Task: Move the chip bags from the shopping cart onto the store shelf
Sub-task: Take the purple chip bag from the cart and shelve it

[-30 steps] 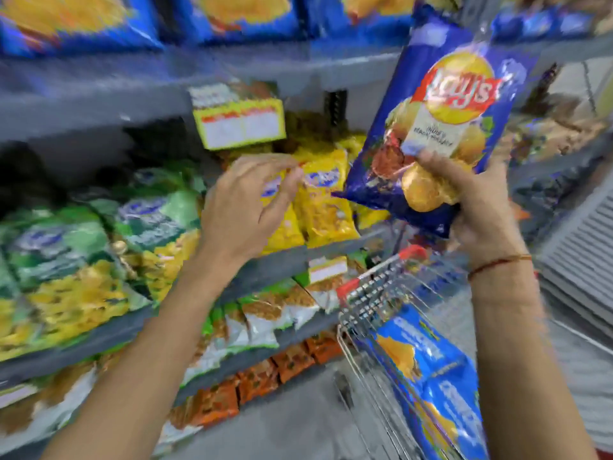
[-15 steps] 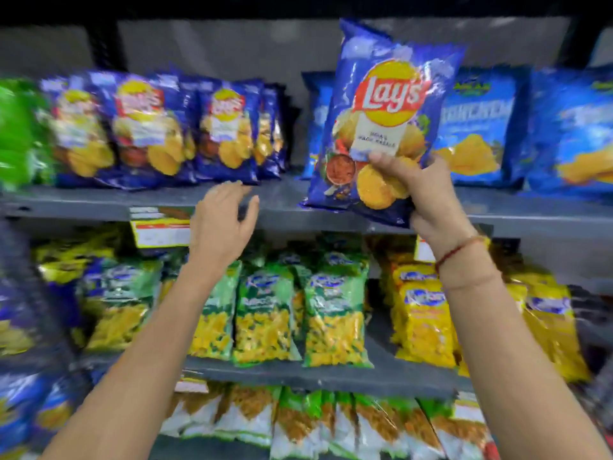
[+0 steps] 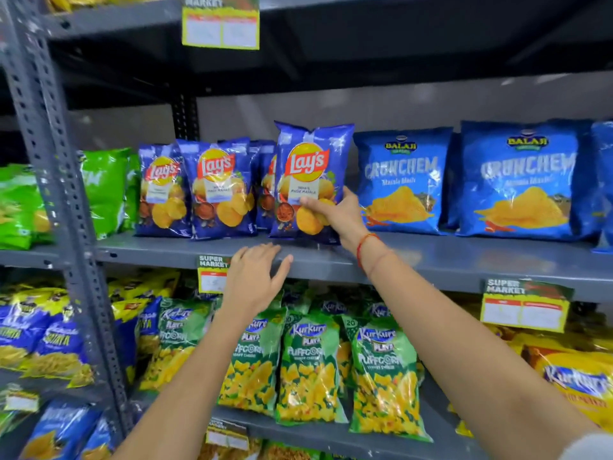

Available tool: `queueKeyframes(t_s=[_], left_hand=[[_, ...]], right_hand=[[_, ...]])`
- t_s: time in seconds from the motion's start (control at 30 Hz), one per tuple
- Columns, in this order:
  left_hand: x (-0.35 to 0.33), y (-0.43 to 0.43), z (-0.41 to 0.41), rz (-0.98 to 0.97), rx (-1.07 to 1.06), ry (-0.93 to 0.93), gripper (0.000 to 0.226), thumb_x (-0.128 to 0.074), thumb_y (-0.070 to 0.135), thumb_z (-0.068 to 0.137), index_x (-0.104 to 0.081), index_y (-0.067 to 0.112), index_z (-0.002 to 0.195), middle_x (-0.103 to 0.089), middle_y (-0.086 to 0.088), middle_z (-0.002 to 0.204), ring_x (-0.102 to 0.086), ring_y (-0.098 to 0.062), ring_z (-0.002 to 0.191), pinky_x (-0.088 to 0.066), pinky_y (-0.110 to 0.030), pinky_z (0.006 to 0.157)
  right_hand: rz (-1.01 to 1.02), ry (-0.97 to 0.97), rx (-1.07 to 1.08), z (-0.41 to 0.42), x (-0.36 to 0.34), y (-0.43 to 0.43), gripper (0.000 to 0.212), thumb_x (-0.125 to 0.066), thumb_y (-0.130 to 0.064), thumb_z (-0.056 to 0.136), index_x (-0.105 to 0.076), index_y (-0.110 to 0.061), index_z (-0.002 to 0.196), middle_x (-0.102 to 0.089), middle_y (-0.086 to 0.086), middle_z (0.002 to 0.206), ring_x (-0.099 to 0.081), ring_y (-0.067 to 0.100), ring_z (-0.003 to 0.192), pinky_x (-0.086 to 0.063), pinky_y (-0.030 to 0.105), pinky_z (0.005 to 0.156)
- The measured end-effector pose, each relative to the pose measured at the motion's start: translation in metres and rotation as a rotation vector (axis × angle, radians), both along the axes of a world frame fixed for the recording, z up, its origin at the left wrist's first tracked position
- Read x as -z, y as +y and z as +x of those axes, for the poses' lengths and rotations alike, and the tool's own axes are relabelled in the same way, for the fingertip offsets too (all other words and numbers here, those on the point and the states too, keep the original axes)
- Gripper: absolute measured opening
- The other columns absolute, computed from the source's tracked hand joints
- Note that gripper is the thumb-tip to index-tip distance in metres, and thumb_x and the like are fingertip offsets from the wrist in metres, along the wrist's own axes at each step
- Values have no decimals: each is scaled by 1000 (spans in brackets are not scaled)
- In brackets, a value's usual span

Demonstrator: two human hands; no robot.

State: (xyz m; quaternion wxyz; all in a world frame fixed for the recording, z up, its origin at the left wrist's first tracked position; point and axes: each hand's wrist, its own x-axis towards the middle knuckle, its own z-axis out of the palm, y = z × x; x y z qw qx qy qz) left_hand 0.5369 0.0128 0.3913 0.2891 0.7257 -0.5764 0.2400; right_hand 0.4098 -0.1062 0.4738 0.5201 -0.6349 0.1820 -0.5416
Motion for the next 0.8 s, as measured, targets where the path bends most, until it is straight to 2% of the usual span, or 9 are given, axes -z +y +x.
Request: queueKeyframes(t_s=[0.1, 0.17, 0.27, 0.4, 0.53, 0.67, 0.8], left_hand=[[2, -1, 0, -14, -7, -6, 69, -22, 56, 87, -62, 10, 119, -65, -11, 122, -57, -23, 117, -36, -41, 104], [3, -2, 1, -29, -4, -6, 68, -23, 56, 87, -62, 10, 118, -66, -11, 121, -58, -23, 116, -37, -41, 103], [5, -3, 1, -44, -3, -5, 66, -25, 55, 88, -63, 9, 117, -67, -11, 119, -59, -24, 114, -38, -42, 102], [7, -4, 0, -75, -11, -4, 62, -29, 52, 89, -65, 8, 114, -68, -11, 116, -61, -25, 110, -39, -42, 100], [11, -6, -4, -98, -11, -4, 57, -34, 48, 89, -66, 6, 112, -70, -12, 112, -63, -26, 106, -41, -42, 96], [12, -9, -5, -147, 4, 13, 55, -35, 47, 88, -66, 6, 109, -71, -12, 108, -63, -27, 104, -41, -43, 95], [14, -10, -3, -159, 8, -3, 56, -34, 47, 89, -65, 6, 110, -71, -12, 109, -62, -28, 105, -39, -43, 95]], right_hand=[[17, 80, 21, 21, 11, -13, 65, -90, -24, 56, -64, -7, 113, -72, 12, 112, -69, 24, 101, -55, 47, 93], [33, 124, 48, 27, 17, -24, 72, -90, -37, 48, -67, -12, 111, -72, 9, 112, -68, 24, 103, -54, 47, 94], [60, 195, 105, 29, 18, -31, 71, -89, -41, 50, -67, -14, 112, -72, 7, 113, -68, 23, 103, -53, 46, 95], [20, 319, 158, 31, 17, -39, 112, -80, -73, 27, -59, -18, 122, -67, 3, 121, -63, 21, 110, -52, 42, 98], [-72, 426, 223, 27, 11, -26, 94, -78, -66, 51, -52, -21, 129, -64, 3, 127, -59, 23, 116, -47, 39, 103], [-100, 512, 260, 33, 8, -21, 100, -73, -68, 56, -42, -18, 136, -58, 8, 133, -56, 29, 120, -46, 47, 103], [-86, 502, 268, 31, 13, -19, 119, -67, -78, 47, -34, -18, 143, -56, 7, 137, -53, 29, 124, -45, 48, 104]])
